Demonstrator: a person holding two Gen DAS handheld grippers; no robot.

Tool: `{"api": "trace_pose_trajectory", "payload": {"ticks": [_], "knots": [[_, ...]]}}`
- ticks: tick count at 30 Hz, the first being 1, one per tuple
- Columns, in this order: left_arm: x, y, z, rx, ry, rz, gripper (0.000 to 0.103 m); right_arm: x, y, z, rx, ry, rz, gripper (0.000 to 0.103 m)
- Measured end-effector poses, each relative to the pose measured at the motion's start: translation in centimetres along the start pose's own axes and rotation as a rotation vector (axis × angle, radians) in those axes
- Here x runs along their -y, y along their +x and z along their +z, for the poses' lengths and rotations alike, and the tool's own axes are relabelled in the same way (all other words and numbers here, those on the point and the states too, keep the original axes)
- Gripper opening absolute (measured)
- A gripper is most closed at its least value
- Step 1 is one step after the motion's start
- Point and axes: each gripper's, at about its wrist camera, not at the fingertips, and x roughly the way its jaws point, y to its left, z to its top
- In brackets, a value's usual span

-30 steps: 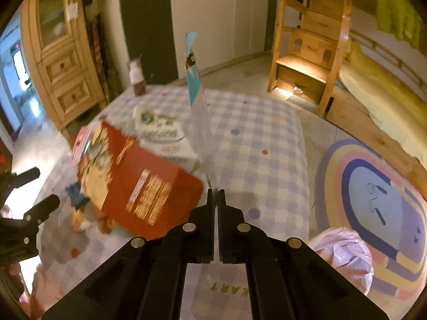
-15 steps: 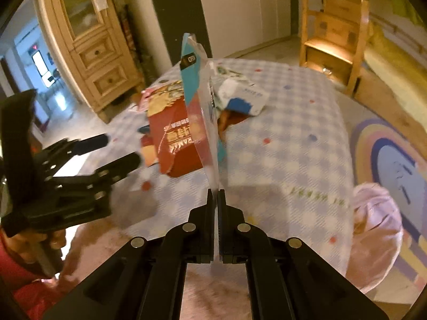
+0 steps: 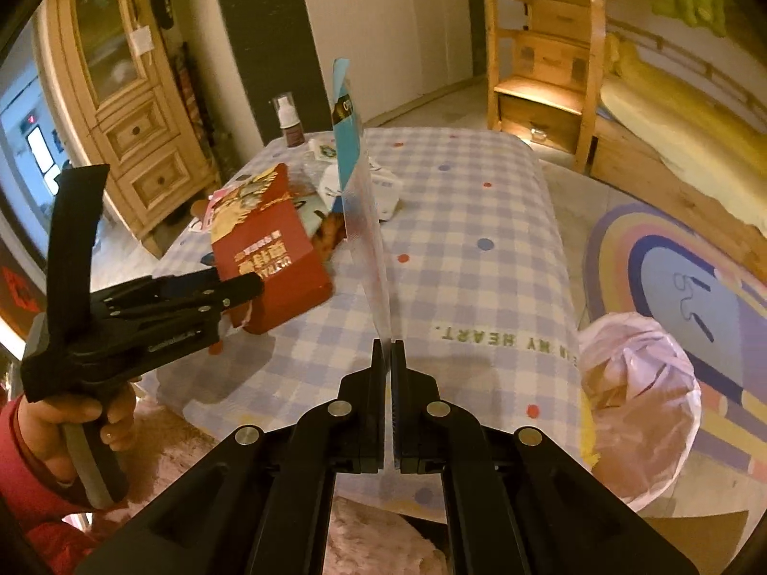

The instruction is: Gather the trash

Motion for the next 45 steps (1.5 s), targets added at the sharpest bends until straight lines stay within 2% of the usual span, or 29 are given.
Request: {"api": "trace_pose_trajectory", "payload": {"ticks": [2, 8, 10, 16, 19, 23, 27, 33, 38, 39, 40, 42, 45], "knots": [[0.1, -0.5, 0.1, 0.022, 0.013, 0.012, 0.018, 0.2, -0.4, -0.1, 0.011, 0.009, 0.0, 0.002], [1.2, -3.8, 0.3, 0.105, 0.093, 0.007, 0.003, 0.7, -2.1, -0.4, 0.05, 0.043, -0.009, 0.002], [2.0, -5.2, 0.0, 0.136, 0.14, 0.009, 0.0, 1.0, -2.7, -0.5, 0.061, 0.053, -0.013, 0.002], [5.9, -8.6, -0.9, 0.222, 0.282, 0.005, 0.0, 3.3, -5.2, -1.2, 0.112, 0.132, -0.067, 0.002], [8.8, -9.1, -1.3, 0.249, 0.35, -0.039, 0.0, 5.6, -6.1, -2.1, 0.12, 0.188, -0.106, 0.002], [13.3, -7.6, -1.8, 0.236, 0.443, -0.113, 0.0, 9.3, -7.0, -3.7, 0.118, 0.274, -0.167, 0.002], [16.6, -5.4, -1.9, 0.2, 0.495, -0.171, 0.0, 12.7, -7.2, -5.3, 0.088, 0.328, -0.257, 0.002], [18.6, -3.5, -1.1, 0.177, 0.526, -0.208, 0.0, 17.9, -4.8, -7.8, 0.003, 0.434, -0.344, 0.002], [19.4, -2.2, -0.5, 0.148, 0.533, -0.223, 0.0, 21.0, -2.2, -8.8, -0.047, 0.475, -0.381, 0.007], [19.6, -2.0, -0.6, 0.143, 0.536, -0.226, 0.0, 21.2, -2.0, -8.9, -0.05, 0.481, -0.384, 0.012], [20.1, -2.0, -0.7, 0.14, 0.542, -0.228, 0.0, 21.2, -2.1, -8.8, -0.049, 0.488, -0.388, 0.022], [20.7, -1.7, -0.8, 0.132, 0.552, -0.234, 0.0, 21.3, -3.2, -9.0, -0.024, 0.498, -0.395, 0.031], [22.1, -1.1, -0.9, 0.113, 0.575, -0.254, 0.0, 21.6, -5.3, -9.2, 0.018, 0.51, -0.411, 0.033]]}}
